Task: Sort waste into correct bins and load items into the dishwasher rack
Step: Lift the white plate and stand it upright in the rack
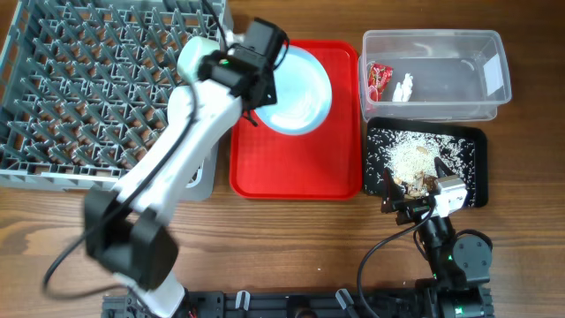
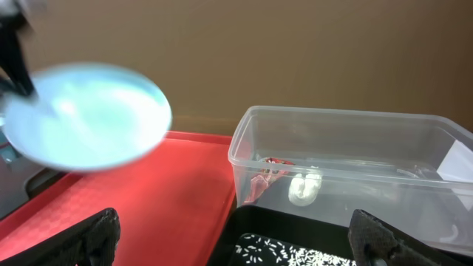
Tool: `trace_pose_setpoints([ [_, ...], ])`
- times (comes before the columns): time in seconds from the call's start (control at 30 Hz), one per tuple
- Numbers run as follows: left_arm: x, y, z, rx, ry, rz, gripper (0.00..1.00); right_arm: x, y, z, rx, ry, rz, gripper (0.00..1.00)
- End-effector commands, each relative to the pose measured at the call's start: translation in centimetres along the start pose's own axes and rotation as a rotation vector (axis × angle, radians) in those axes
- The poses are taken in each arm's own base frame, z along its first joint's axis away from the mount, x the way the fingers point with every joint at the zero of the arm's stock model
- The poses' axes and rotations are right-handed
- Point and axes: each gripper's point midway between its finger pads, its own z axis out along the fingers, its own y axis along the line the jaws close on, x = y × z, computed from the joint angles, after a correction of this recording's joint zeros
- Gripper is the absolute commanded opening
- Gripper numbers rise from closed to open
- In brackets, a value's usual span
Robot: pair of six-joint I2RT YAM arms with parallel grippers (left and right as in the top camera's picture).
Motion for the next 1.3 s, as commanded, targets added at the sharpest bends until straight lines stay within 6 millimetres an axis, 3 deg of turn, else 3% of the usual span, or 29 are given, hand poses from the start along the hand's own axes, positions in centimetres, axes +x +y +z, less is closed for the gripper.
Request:
trace_pose_setpoints([
  [0.0, -5.4, 8.2, -10.5, -0.285, -0.350, -0.015, 0.04, 0.1, 0.0, 0.0, -0.004, -0.005, -0.015, 1.00],
  [0.13, -7.2, 13.8, -13.7, -0.480, -0.430, -0.010, 0.04, 0.2, 0.0, 0.0, -0.004, -0.005, -0.015, 1.00],
  [0.3, -8.8, 22.1, -18.1, -0.884, -0.487, -0.023, 0.04, 0.1, 0.0, 0.0, -0.004, -0.005, -0.015, 1.00],
  [0.4, -9.3, 23.4, -21.0, -1.051, -0.563, -0.068, 0.04, 0.1, 0.0, 0.0, -0.004, -0.005, -0.015, 1.00],
  [0.6, -9.3, 22.5, -22.3, -1.151, -0.615, -0.067, 0.04, 0.1, 0.0, 0.0, -0.004, -0.005, -0.015, 1.00],
  [0.93, -6.8, 21.1, -14.2, -1.267, -0.571, 0.034, 0.04, 0.1, 0.0, 0.0, -0.004, -0.005, -0.015, 1.00],
  [1.27, -7.0, 21.1, -9.9, -1.302, -0.509, 0.084, 0.04, 0.1, 0.0, 0.0, -0.004, -0.005, -0.015, 1.00],
])
